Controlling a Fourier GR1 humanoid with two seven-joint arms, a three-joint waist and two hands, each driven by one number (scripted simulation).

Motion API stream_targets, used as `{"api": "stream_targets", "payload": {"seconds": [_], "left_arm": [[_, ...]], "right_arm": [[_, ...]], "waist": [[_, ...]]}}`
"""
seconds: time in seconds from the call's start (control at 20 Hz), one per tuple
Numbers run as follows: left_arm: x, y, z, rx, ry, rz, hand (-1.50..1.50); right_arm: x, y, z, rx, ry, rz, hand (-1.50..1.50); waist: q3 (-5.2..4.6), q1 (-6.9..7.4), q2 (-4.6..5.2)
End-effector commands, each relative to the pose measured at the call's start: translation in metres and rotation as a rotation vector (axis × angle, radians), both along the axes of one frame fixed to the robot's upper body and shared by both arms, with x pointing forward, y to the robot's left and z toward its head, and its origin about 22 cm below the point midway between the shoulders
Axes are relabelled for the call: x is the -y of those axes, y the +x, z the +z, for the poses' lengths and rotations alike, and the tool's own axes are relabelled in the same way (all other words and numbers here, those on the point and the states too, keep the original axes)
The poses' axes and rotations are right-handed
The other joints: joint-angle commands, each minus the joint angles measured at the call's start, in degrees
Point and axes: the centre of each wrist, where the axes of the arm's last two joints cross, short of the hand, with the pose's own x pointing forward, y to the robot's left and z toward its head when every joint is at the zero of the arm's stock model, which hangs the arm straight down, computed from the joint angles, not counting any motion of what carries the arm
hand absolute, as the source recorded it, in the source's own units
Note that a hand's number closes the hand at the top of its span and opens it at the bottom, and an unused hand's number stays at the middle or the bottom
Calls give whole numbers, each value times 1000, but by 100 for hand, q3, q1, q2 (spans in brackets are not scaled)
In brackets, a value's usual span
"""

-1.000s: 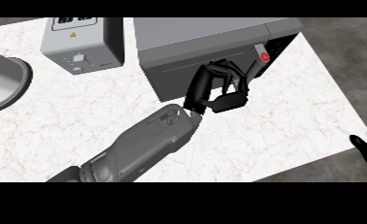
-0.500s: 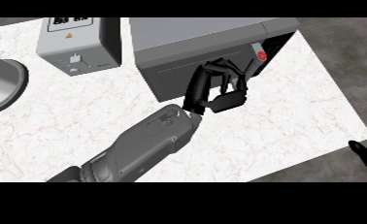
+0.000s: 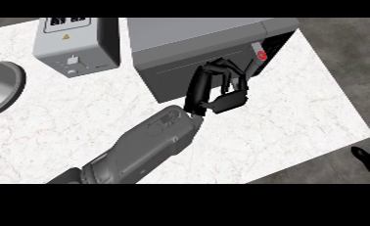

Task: Pick up the milk, place it into the microwave and close the microwave

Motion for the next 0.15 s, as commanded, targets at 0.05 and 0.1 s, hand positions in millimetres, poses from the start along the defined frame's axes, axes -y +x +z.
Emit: {"api": "stream_targets", "payload": {"seconds": [0.05,0.1], "left_arm": [[-12,26,3,-38,19,107,150],[-12,27,5,-38,8,105,150]], "right_arm": [[-1,0,3,-5,-4,15,-150],[-1,-1,2,-7,13,10,-150]], "waist": [[-1,-58,114],[2,-50,111]]}}
